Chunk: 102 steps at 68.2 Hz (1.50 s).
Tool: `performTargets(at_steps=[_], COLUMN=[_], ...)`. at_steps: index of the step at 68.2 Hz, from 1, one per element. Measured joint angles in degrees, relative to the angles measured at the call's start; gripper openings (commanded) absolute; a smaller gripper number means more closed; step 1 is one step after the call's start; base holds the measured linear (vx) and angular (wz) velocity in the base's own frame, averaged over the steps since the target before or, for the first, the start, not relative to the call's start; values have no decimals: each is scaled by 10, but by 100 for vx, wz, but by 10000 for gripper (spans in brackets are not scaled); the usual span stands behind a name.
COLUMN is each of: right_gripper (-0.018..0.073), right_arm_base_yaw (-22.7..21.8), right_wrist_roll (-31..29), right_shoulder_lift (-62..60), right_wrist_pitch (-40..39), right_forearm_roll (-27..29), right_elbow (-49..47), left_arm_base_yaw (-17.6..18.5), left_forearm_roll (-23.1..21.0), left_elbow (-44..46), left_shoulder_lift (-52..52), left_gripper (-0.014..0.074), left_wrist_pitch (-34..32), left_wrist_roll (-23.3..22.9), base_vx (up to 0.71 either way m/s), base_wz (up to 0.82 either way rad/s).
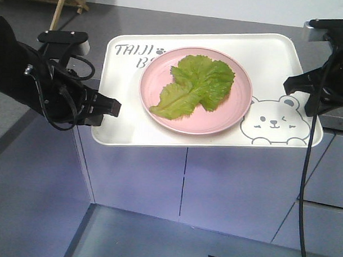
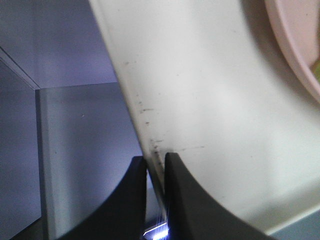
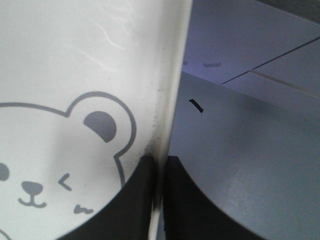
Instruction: Transfer vegetables to tray and serve
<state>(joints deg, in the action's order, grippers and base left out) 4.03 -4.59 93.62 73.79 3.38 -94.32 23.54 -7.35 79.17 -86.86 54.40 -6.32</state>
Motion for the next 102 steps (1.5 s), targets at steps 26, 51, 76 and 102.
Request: performTargets(at_steps=[26,51,76,102], right_gripper=[-6,-6,-6,-6], right_arm_base_yaw=[0,0,0,0], right_wrist_roll=[0,0,0,0], right_shoulder_lift=[0,0,0,0], right_wrist_pitch=[0,0,0,0], right_forearm_roll=[0,0,0,0], right_elbow=[0,0,0,0], left_arm_base_yaw=[0,0,0,0], left_forearm_roll=[0,0,-1,-1], left_elbow=[0,0,0,0], left_shoulder_lift=[0,0,0,0], left_gripper=[-6,-6,-6,-6], left_wrist_pitch=[0,1,1,1], left_wrist_roll=[0,0,0,0], base_vx=[-3,7,12,14], base_wz=[-25,-14,-1,3])
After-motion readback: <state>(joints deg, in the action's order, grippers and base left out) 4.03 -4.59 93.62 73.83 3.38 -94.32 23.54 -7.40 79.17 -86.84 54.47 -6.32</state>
